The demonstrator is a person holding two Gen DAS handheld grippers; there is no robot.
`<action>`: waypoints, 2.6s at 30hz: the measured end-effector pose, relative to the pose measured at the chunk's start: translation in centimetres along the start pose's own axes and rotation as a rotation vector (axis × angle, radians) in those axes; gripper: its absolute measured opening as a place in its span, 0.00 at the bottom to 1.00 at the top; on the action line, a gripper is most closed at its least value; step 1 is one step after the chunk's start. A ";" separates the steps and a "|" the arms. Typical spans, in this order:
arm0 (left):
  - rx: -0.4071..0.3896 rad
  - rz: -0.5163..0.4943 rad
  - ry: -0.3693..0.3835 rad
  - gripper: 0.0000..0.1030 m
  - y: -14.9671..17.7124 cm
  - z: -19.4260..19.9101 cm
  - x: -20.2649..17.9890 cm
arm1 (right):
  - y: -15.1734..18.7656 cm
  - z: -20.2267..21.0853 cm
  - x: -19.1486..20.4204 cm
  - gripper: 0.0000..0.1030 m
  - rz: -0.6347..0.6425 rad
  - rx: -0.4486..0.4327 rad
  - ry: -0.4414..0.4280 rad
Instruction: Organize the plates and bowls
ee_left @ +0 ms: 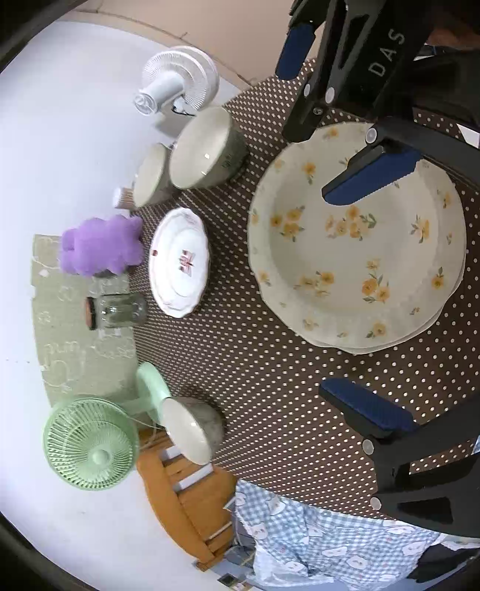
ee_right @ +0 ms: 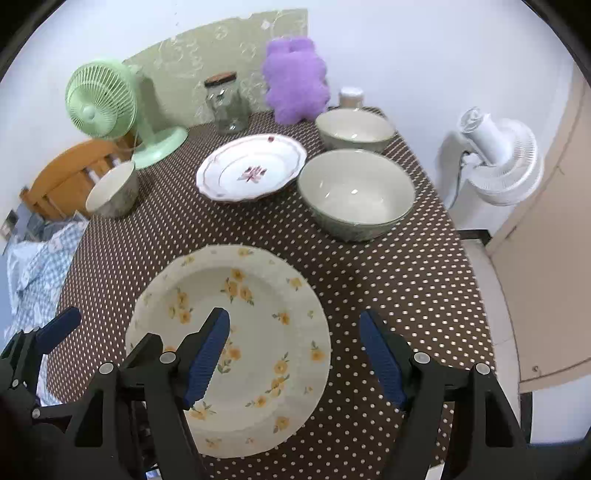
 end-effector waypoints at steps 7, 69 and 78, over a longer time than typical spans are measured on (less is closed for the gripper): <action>-0.039 -0.005 0.042 0.93 -1.8 1.8 0.4 | -1.3 3.0 0.5 0.74 -0.035 -0.060 0.047; 0.122 0.001 -0.083 0.77 -17.5 -23.6 -2.0 | -19.5 -23.6 -4.0 0.73 -0.058 0.176 0.044; 0.163 -0.018 -0.056 0.61 -16.9 -25.2 -2.2 | -18.8 -25.3 -3.7 0.64 -0.042 0.227 0.000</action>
Point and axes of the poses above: each gripper's, at about its wrist camera, not at the fingertips, and z roughly against the way its jaws point, x to its left, y to its underside, the point moved 7 cm from there along -z, roughly the way its jaws point, and after that the axes turned 14 degrees about z, right-handed, at the moved point
